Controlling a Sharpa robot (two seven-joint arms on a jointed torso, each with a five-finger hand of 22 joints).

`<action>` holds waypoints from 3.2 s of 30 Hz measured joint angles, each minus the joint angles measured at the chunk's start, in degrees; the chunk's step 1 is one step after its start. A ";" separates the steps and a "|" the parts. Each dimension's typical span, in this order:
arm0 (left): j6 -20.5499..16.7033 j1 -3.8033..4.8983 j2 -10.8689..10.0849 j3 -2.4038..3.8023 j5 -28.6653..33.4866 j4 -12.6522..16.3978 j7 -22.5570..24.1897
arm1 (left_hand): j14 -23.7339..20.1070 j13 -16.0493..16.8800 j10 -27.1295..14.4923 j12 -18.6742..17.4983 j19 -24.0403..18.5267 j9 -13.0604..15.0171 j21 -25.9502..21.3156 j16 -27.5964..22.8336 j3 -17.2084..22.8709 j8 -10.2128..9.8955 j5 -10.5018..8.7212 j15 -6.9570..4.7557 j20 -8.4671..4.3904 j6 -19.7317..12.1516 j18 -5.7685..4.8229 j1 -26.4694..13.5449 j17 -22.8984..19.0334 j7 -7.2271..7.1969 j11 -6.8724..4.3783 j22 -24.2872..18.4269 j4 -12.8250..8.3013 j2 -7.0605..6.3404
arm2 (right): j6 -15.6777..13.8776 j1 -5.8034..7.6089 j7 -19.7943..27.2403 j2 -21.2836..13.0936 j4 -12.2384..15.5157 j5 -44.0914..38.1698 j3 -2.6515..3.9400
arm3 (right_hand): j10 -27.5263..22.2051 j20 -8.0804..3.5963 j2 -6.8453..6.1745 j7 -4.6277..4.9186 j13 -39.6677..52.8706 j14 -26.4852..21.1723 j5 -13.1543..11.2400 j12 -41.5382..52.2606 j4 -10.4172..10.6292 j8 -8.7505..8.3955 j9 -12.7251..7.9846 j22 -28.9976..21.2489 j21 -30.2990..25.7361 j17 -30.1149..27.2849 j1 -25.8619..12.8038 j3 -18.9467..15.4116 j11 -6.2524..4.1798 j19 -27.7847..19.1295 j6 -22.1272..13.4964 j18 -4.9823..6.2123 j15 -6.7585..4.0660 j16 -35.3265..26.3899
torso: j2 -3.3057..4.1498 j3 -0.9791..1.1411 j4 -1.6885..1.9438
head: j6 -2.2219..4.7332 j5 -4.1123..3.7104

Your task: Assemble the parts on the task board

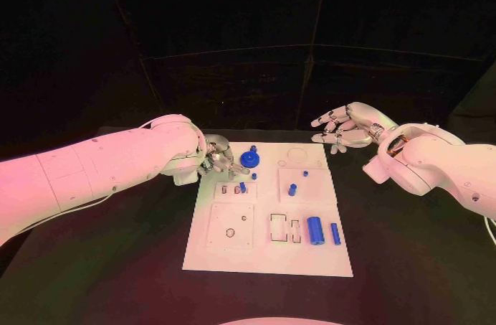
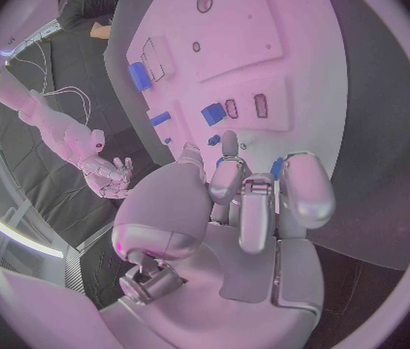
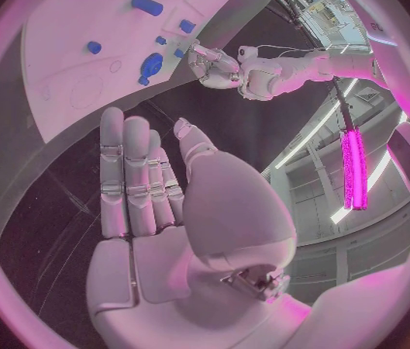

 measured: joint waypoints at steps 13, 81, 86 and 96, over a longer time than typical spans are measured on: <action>3.03 -0.02 1.97 -0.61 -1.25 -1.58 -0.60 | 0.00 -0.27 -0.22 -0.25 -0.43 0.61 0.00 0.00 -0.27 0.62 0.00 0.00 0.03 -0.82 0.00 0.82 -0.01 0.01 0.22 -0.10 0.04 0.83 | -1.27 0.14 0.60 0.57 -0.45 1.87 0.00 | -1.23 1.45 -0.33 0.20 -8.94 8.34 0.00 -7.72 0.44 0.94 -0.01 -4.97 -8.13 29.57 1.64 2.02 1.24 -1.45 -0.20 0.00 1.85 36.19 | -0.02 -0.03 0.01 | -0.36 0.07; 6.52 0.57 5.30 -1.83 -1.95 -3.19 -0.94 | 0.00 -0.77 -0.63 -0.48 -1.03 3.07 -0.02 0.00 3.53 2.62 0.00 0.01 0.22 -3.17 0.00 9.56 -0.02 0.11 0.22 -0.03 -7.40 2.41 | -0.55 0.28 0.35 1.88 -1.86 2.51 -0.01 | -3.37 1.69 -1.15 0.40 -18.28 -4.97 0.00 -4.98 1.65 4.26 -0.03 -9.72 -15.59 -0.26 2.45 3.80 1.74 1.26 -2.26 -0.02 1.86 -25.54 | -0.05 -0.04 0.08 | -1.21 -0.29; 6.53 0.57 5.27 -1.84 -2.11 -3.13 -0.94 | 0.00 -0.76 -0.63 -0.48 -1.03 3.14 -0.02 0.00 3.71 2.62 0.00 0.01 0.23 -3.16 0.00 9.82 -0.02 0.11 0.22 -0.03 -7.89 2.15 | -0.55 0.28 0.37 1.95 -1.97 2.50 -0.01 | -3.37 1.69 -1.14 0.40 -18.27 -4.97 0.00 -4.98 1.65 4.26 -0.03 -9.71 -15.59 -0.26 2.45 3.80 1.74 1.26 -2.26 -0.01 1.86 -25.54 | -0.05 -0.04 0.08 | -1.32 -0.16; 6.48 0.76 5.03 -1.73 -2.19 -2.52 -0.94 | -0.01 -0.78 -1.26 -1.10 -1.24 2.61 -0.02 0.00 11.19 1.70 0.15 0.01 0.03 -4.12 0.00 14.43 -0.02 -0.18 -0.15 0.01 -13.25 3.22 | -0.47 0.28 0.38 2.18 -2.13 2.49 -0.01 | -3.57 1.68 -1.15 0.40 -18.42 -4.97 0.00 -4.98 1.64 4.26 -0.03 -9.77 -15.59 -0.44 2.45 3.80 1.94 1.26 -2.25 -0.01 1.86 -25.78 | -0.05 -0.04 0.07 | -1.47 0.04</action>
